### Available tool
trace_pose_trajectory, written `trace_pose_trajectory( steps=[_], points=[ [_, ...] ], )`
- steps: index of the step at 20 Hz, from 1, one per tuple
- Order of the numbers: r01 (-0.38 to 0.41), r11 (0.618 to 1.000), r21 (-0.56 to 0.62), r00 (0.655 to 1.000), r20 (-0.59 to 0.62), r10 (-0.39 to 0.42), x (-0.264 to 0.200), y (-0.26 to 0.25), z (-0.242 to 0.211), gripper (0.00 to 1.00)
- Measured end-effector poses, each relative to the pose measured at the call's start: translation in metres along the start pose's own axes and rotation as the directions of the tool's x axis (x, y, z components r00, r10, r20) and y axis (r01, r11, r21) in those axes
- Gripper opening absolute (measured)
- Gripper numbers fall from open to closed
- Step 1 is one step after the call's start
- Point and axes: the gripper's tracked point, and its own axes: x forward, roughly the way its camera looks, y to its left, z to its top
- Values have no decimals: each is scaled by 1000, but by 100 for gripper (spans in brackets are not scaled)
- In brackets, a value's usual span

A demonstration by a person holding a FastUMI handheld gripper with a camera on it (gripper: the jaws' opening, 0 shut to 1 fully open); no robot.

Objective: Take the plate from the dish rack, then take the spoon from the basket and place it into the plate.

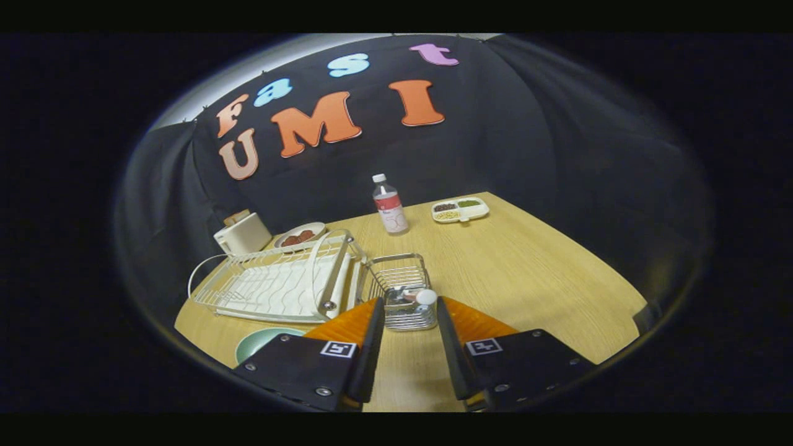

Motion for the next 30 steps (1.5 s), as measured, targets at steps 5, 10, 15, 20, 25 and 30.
trace_pose_trajectory(
  steps=[5, 10, 15, 20, 25, 30],
  points=[
    [12, 998, -69, 1000, 18, -11, 16, -1, 0, 28],
    [-25, 998, -55, 1000, -18, 24, 15, 8, 3, 13],
    [-36, 996, -79, 999, -21, 35, 1, 15, 34, 11],
    [-49, 990, -134, 999, 6, 50, -26, 27, 68, 11],
    [-107, 982, -157, 994, 10, 110, -58, 50, 82, 11],
    [-192, 969, -158, 981, -35, 189, -78, 77, 73, 11]
  ],
)
